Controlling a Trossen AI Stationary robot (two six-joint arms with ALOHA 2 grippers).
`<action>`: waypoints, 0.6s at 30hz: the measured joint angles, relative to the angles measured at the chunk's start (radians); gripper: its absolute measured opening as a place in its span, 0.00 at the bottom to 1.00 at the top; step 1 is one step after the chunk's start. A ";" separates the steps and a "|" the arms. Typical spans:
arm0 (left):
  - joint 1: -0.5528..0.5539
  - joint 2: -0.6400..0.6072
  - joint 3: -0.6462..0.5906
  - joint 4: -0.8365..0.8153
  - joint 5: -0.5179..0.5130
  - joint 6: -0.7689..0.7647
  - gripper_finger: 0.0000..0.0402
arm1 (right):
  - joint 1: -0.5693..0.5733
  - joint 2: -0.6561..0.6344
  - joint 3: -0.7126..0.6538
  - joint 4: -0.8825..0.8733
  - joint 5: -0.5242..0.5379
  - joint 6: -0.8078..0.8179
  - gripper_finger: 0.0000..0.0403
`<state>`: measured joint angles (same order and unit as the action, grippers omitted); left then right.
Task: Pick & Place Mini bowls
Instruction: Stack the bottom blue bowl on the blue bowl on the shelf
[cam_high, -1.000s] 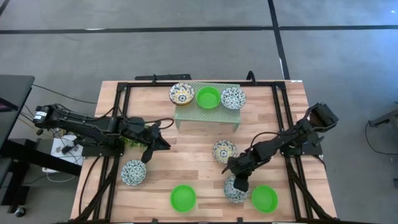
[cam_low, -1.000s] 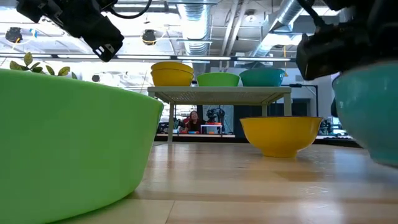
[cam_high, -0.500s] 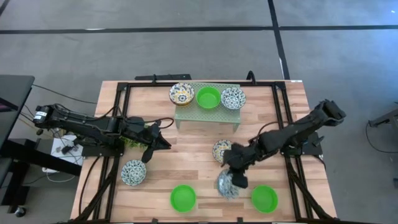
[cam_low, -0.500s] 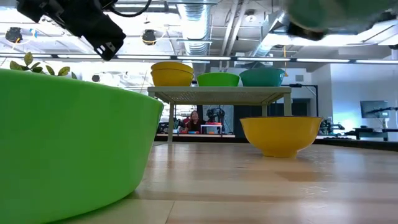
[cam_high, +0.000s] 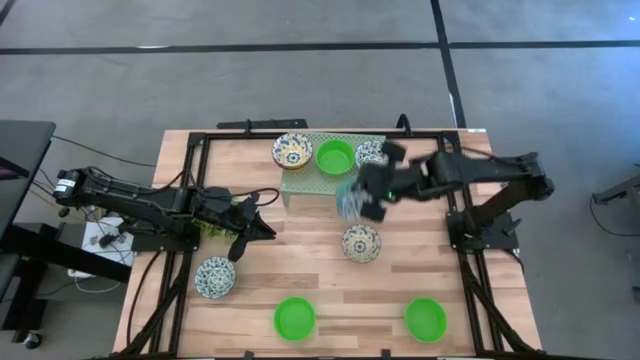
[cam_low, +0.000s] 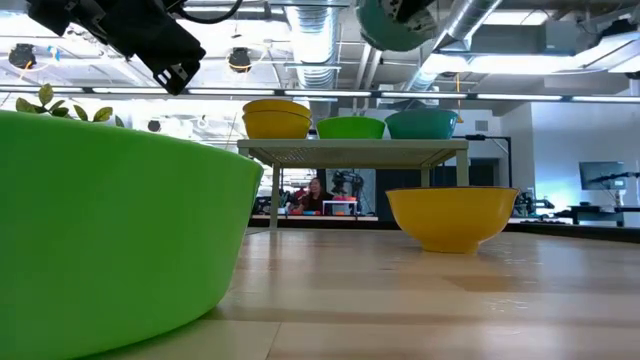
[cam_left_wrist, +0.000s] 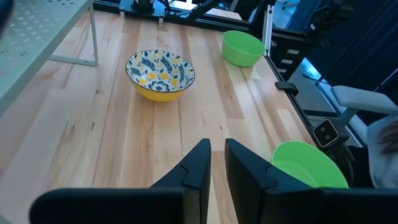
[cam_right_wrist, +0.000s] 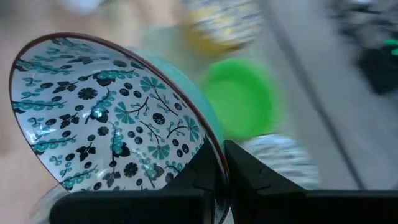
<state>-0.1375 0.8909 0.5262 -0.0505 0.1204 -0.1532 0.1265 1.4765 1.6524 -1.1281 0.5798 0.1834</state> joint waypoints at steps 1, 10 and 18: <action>0.000 0.000 0.000 0.000 0.000 0.000 0.12 | -0.029 0.000 0.020 0.001 0.035 -0.001 0.04; 0.000 0.000 0.000 0.006 0.000 0.000 0.12 | -0.324 0.000 0.092 -0.084 -0.045 0.264 0.03; 0.000 0.000 0.000 0.007 0.000 0.000 0.12 | -0.475 0.030 0.092 -0.214 -0.219 0.339 0.02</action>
<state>-0.1377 0.8909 0.5261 -0.0435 0.1204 -0.1535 -0.3487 1.5063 1.7443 -1.3419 0.3604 0.5228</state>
